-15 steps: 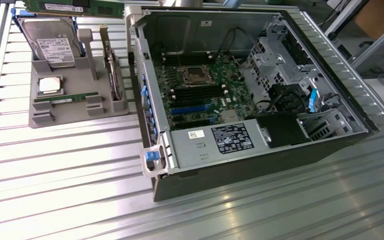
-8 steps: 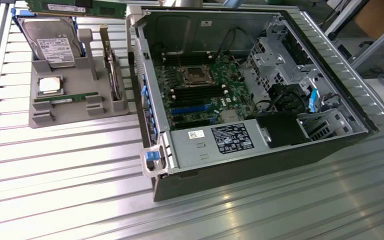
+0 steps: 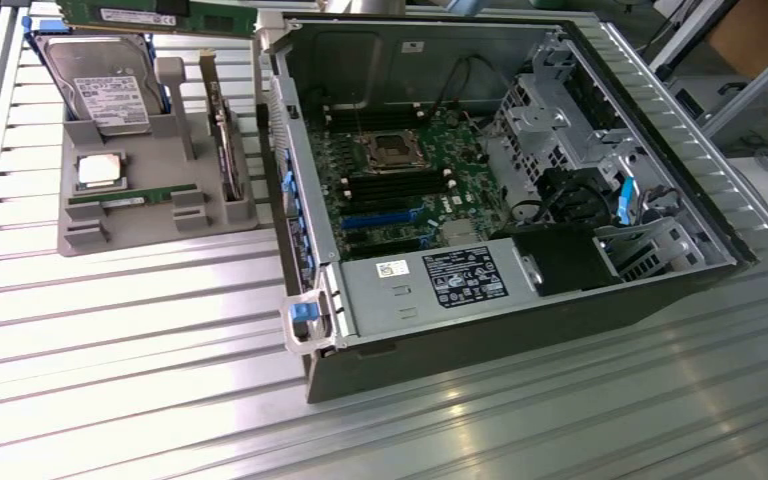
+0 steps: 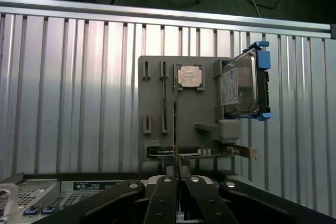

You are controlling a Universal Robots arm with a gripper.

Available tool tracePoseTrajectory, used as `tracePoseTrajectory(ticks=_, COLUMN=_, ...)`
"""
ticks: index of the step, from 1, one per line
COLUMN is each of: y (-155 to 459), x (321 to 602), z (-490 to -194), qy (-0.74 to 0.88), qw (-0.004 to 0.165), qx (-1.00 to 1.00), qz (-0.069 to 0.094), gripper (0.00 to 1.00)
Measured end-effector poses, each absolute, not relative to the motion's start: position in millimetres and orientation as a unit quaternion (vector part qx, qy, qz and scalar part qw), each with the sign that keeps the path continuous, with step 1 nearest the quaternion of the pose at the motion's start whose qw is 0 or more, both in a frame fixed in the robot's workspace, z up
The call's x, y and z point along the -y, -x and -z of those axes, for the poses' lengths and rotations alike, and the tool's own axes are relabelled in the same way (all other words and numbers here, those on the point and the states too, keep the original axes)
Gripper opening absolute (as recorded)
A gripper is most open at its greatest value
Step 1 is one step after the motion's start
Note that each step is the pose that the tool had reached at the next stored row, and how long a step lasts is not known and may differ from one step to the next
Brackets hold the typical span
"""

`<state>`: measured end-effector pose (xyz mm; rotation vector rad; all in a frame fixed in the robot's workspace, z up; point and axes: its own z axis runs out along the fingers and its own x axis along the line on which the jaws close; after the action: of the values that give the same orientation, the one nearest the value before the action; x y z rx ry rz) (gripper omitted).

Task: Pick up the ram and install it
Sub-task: 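Pick up the ram and move it above insertion slot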

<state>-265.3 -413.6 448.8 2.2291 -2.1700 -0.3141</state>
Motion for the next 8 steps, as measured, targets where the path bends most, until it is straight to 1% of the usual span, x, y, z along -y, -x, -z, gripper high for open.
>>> tracePoseTrajectory(ticks=8, y=259.8, x=413.7, z=-447.5, qy=-0.713, qw=0.010, qx=0.694, qz=0.103, gripper=0.12)
